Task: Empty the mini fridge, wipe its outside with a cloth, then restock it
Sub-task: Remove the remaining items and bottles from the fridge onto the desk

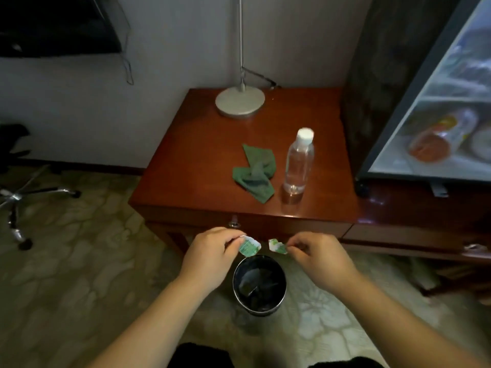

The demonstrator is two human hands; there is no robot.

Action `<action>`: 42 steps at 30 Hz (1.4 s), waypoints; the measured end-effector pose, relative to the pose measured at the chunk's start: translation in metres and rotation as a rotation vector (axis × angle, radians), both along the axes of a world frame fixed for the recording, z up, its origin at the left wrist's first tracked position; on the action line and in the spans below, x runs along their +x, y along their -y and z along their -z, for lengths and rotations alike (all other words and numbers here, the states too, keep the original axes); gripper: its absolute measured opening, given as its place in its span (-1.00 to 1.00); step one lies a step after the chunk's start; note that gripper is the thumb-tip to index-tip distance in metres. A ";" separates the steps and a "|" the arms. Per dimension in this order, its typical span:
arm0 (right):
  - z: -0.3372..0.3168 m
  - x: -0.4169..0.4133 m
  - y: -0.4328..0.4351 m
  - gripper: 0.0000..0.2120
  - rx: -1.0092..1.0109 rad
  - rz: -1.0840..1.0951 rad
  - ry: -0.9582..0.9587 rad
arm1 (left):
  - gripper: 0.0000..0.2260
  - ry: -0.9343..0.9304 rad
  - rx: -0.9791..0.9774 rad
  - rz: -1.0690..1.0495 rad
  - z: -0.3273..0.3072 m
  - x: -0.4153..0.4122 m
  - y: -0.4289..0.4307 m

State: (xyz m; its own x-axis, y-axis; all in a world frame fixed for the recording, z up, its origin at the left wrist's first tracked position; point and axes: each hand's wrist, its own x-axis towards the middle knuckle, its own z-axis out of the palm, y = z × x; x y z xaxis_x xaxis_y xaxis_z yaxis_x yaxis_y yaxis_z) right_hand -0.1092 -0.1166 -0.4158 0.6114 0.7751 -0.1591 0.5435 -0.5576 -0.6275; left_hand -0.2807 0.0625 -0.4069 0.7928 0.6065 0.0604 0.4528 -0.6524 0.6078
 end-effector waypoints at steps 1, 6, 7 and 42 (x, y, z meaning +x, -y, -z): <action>0.035 -0.002 -0.002 -0.93 -0.016 0.002 -0.012 | -0.84 -0.014 -0.019 0.012 0.036 0.000 -0.001; 0.202 -0.009 -0.009 -0.90 -0.104 0.005 -0.071 | -0.83 -0.134 -0.056 0.059 0.208 -0.002 -0.003; 0.231 -0.012 -0.011 -0.90 -0.115 0.005 -0.077 | -0.82 -0.154 -0.051 0.069 0.238 -0.002 -0.005; -0.313 0.032 0.069 -0.52 -0.019 0.103 0.237 | -0.49 -0.086 0.198 0.351 -0.288 0.066 0.019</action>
State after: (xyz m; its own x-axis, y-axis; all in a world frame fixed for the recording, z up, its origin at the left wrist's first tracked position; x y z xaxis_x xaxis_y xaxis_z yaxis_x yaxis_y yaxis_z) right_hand -0.0769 -0.1861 -0.1030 0.7093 0.7048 -0.0158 0.6136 -0.6282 -0.4783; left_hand -0.2146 0.0430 -0.1186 0.9568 0.2811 0.0738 0.2250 -0.8771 0.4244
